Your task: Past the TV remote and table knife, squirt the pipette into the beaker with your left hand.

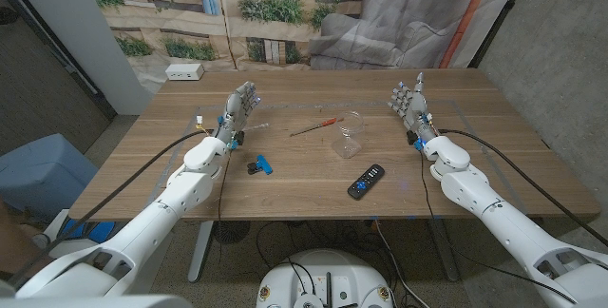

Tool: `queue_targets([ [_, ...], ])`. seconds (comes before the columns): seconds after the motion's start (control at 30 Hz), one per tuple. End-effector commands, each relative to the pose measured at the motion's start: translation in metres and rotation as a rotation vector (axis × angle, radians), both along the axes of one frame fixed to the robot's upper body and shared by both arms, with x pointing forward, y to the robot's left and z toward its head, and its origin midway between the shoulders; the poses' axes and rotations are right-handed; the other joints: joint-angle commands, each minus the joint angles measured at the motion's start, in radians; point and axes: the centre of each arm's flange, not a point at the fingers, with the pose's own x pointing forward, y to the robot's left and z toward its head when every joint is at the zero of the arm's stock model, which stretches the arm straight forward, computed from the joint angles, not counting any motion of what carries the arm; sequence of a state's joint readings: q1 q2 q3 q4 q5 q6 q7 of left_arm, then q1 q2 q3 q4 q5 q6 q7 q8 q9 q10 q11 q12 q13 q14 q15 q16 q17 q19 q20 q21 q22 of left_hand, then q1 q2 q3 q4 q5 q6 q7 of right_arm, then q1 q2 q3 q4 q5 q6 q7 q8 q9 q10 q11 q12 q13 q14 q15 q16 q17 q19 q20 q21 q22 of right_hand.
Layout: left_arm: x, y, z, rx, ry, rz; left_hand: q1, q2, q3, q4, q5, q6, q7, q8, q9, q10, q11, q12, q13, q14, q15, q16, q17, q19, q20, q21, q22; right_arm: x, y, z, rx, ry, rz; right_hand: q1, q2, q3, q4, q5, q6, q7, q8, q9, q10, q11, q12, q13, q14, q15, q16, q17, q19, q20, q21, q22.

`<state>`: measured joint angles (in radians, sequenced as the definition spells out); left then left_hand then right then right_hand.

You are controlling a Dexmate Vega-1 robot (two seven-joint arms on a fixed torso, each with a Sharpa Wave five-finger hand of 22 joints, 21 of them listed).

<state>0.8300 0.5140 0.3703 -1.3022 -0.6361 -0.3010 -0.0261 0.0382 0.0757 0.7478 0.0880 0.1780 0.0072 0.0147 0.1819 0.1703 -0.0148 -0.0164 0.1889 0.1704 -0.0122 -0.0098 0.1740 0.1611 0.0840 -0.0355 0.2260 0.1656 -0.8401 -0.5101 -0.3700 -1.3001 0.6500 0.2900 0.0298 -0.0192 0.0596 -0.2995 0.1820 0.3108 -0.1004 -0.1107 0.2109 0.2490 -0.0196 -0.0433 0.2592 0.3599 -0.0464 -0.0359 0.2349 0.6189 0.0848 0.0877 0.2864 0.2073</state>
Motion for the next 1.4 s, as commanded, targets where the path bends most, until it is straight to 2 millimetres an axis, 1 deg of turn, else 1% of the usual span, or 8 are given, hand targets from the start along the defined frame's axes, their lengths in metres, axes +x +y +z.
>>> queue_targets([
  [0.03,-0.01,0.011,0.016,0.028,-0.058,0.049,0.005,0.081,0.008,-0.004,0.007,0.006,0.007,0.006,0.003,0.005,-0.007,0.005,0.003,0.004,-0.006,0.005,0.002,0.011,-0.029,0.003,0.004,0.0,0.0,0.0,0.0,0.0,0.0,0.0,0.058,-0.006,0.0,0.005,0.002,-0.009,0.006,0.005,-0.001,-0.007,0.006,0.005,-0.011,-0.078,0.002,0.004,0.003,0.0,0.004,0.005],
  [0.23,-0.019,0.022,0.023,0.059,-0.08,0.096,0.009,0.077,0.005,-0.015,0.006,0.007,0.005,0.005,0.003,0.006,-0.009,0.005,0.003,0.005,-0.007,0.004,0.002,0.012,-0.03,0.0,0.004,0.0,0.0,0.0,0.0,0.0,0.0,0.0,0.058,-0.006,0.001,0.005,0.003,-0.01,0.007,0.005,0.004,-0.006,0.008,0.005,-0.009,-0.079,0.003,0.004,0.003,0.0,0.004,0.005],
  [0.47,-0.033,0.029,0.034,0.133,-0.111,0.165,0.025,0.069,0.006,-0.046,0.002,0.012,0.003,0.005,0.003,0.009,-0.012,0.004,0.002,0.003,-0.009,0.001,0.002,0.012,-0.025,-0.009,0.002,0.0,0.0,0.0,0.0,0.0,0.0,0.0,0.058,-0.006,0.0,0.005,0.003,-0.008,0.007,0.005,0.0,-0.005,0.007,0.005,-0.01,-0.078,0.003,0.004,0.003,0.0,0.004,0.005],
  [0.57,-0.039,0.03,0.041,0.175,-0.137,0.199,0.05,0.069,0.015,-0.085,0.001,0.013,0.002,0.005,0.003,0.011,-0.015,0.003,0.002,0.004,-0.011,0.0,0.002,0.015,-0.026,-0.016,0.0,0.0,0.0,0.0,0.0,0.0,0.0,0.0,0.058,-0.006,0.0,0.005,0.003,-0.009,0.007,0.005,0.0,-0.007,0.007,0.005,-0.01,-0.078,0.002,0.004,0.002,0.0,0.004,0.005],
  [0.8,-0.047,0.028,0.053,0.275,-0.18,0.265,0.09,0.067,0.027,-0.148,0.003,0.023,-0.005,0.009,0.003,0.026,-0.022,0.005,0.003,0.009,-0.018,0.001,0.002,0.02,-0.029,-0.026,0.0,0.0,0.0,0.0,0.0,0.0,0.0,0.0,0.058,-0.006,0.0,0.005,0.003,-0.009,0.006,0.005,0.003,-0.006,0.008,0.005,-0.01,-0.079,0.003,0.004,0.003,0.0,0.004,0.005],
  [0.97,-0.05,0.023,0.059,0.36,-0.208,0.347,0.131,0.068,0.033,-0.209,0.005,0.053,-0.013,0.016,0.003,0.058,-0.034,0.012,0.003,0.029,-0.028,0.005,0.002,0.036,-0.032,-0.03,0.0,0.0,0.0,0.0,0.0,0.0,0.0,0.0,0.058,-0.006,0.001,0.005,0.003,-0.009,0.007,0.005,0.002,-0.004,0.008,0.006,-0.011,-0.078,0.002,0.004,0.003,0.0,0.004,0.005],
  [1.3,-0.048,0.01,0.07,0.548,-0.257,0.473,0.187,0.071,0.039,-0.265,0.01,0.105,-0.019,0.025,0.003,0.102,-0.046,0.017,0.003,0.07,-0.04,0.009,0.003,0.067,-0.03,-0.029,0.001,0.0,0.0,0.0,0.0,0.0,0.0,0.0,0.058,-0.006,0.001,0.005,0.003,-0.009,0.006,0.005,0.003,-0.007,0.008,0.006,-0.01,-0.079,0.003,0.004,0.003,0.0,0.004,0.005],
  [1.4,-0.046,0.007,0.073,0.626,-0.283,0.506,0.201,0.07,0.041,-0.271,0.012,0.113,-0.022,0.025,0.003,0.114,-0.05,0.018,0.003,0.079,-0.048,0.01,0.003,0.076,-0.03,-0.029,0.001,0.0,0.0,0.0,0.0,0.0,0.0,0.0,0.057,-0.007,0.0,0.005,0.003,-0.009,0.006,0.005,0.003,-0.006,0.008,0.005,-0.01,-0.079,0.002,0.004,0.003,0.0,0.004,0.005],
])
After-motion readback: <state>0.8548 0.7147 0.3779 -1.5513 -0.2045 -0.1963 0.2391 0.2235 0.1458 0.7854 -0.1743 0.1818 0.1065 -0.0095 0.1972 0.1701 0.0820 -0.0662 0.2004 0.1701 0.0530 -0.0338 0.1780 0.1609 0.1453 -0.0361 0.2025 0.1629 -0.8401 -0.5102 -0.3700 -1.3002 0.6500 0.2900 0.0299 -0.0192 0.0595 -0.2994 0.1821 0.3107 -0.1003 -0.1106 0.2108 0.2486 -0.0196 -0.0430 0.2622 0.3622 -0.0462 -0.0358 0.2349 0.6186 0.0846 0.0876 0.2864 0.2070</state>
